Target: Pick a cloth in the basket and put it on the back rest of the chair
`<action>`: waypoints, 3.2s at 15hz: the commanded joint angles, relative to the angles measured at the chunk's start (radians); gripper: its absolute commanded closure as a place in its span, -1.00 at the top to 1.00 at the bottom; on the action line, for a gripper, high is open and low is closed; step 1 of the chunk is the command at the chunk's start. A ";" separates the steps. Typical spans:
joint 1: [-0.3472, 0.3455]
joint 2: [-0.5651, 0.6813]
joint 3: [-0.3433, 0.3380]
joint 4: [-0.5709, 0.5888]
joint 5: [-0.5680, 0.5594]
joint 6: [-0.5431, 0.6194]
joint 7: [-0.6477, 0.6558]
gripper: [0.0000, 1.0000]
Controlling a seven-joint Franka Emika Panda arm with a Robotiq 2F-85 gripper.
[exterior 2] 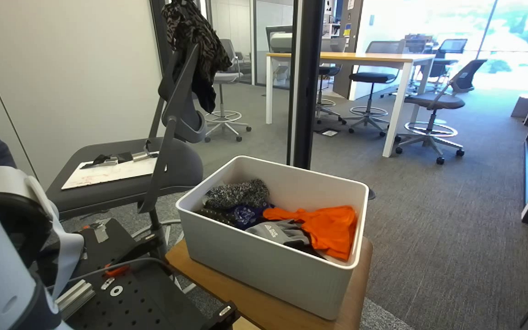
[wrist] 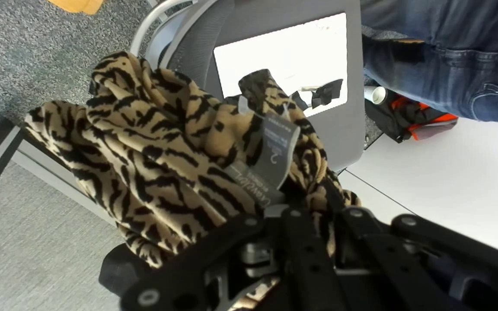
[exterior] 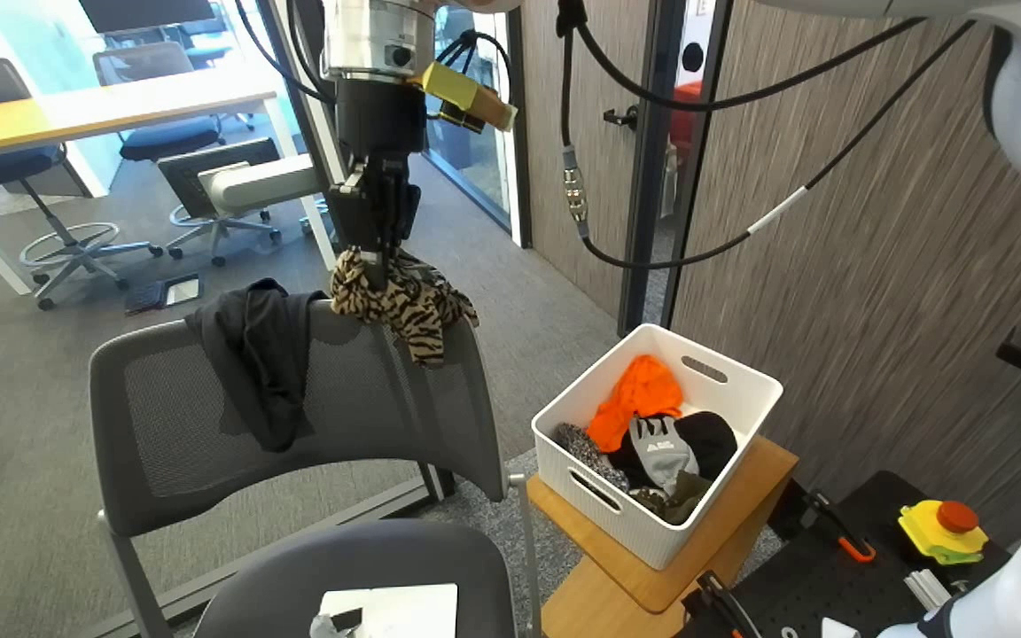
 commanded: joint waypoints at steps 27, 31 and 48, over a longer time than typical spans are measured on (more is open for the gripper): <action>-0.181 -0.324 -0.209 -0.421 -0.186 0.215 0.054 1.00; -0.251 -0.415 -0.272 -0.641 -0.145 0.274 -0.003 1.00; -0.353 -0.976 -0.494 -1.370 -0.144 0.367 -0.084 1.00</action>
